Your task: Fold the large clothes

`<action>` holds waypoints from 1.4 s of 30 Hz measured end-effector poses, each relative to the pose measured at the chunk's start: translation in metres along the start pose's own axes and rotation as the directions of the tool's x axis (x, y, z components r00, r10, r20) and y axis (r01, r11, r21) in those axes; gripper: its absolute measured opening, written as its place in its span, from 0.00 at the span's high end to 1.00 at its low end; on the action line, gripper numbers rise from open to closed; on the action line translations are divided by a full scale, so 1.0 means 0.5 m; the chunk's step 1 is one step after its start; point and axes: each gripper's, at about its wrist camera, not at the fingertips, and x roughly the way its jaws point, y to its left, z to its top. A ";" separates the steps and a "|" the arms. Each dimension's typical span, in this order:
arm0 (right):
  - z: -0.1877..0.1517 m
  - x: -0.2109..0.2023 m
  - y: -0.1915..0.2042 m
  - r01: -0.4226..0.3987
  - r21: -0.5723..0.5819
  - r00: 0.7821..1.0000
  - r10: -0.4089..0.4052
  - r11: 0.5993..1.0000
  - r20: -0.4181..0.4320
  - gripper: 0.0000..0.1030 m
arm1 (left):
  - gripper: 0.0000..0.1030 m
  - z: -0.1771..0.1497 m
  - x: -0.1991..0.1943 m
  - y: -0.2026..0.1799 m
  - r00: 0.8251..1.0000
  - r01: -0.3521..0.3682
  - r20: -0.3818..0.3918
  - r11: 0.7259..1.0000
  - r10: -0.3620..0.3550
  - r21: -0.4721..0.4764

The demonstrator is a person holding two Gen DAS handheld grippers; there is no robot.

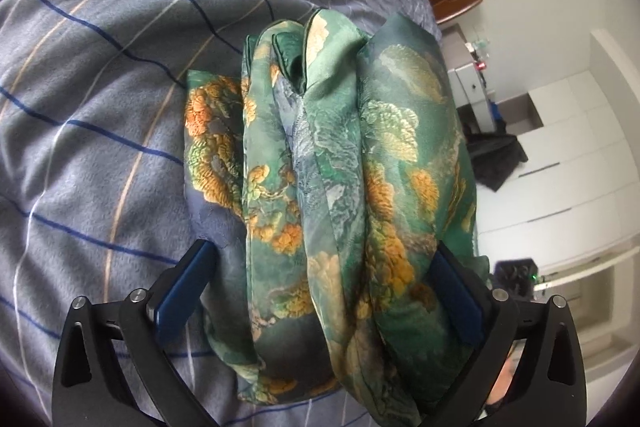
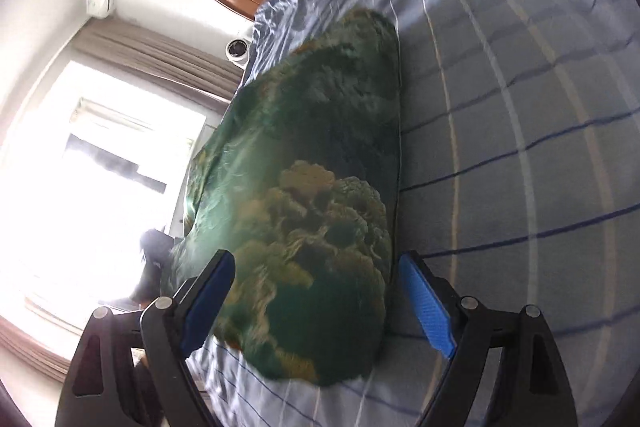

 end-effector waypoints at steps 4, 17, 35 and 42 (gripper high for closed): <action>0.003 0.063 -0.013 -0.033 -0.010 0.997 0.033 0.999 -0.067 0.15 | 0.00 0.014 0.020 0.019 1.000 0.010 -0.028 1.000 -0.010 -0.007; 0.052 0.148 0.055 0.090 -0.177 0.991 -0.106 0.980 -0.085 0.20 | 0.33 0.037 0.039 -0.019 0.996 -0.080 -0.033 0.995 0.082 0.053; 0.032 0.027 0.228 0.239 -0.576 0.969 -0.156 0.782 0.190 0.26 | 0.48 0.038 -0.022 -0.150 0.989 -0.102 0.126 0.974 0.078 0.203; 0.117 0.058 0.171 0.227 -0.520 0.971 -0.151 0.823 0.186 0.26 | 0.48 0.096 0.048 -0.160 0.985 -0.139 0.133 0.969 0.113 0.205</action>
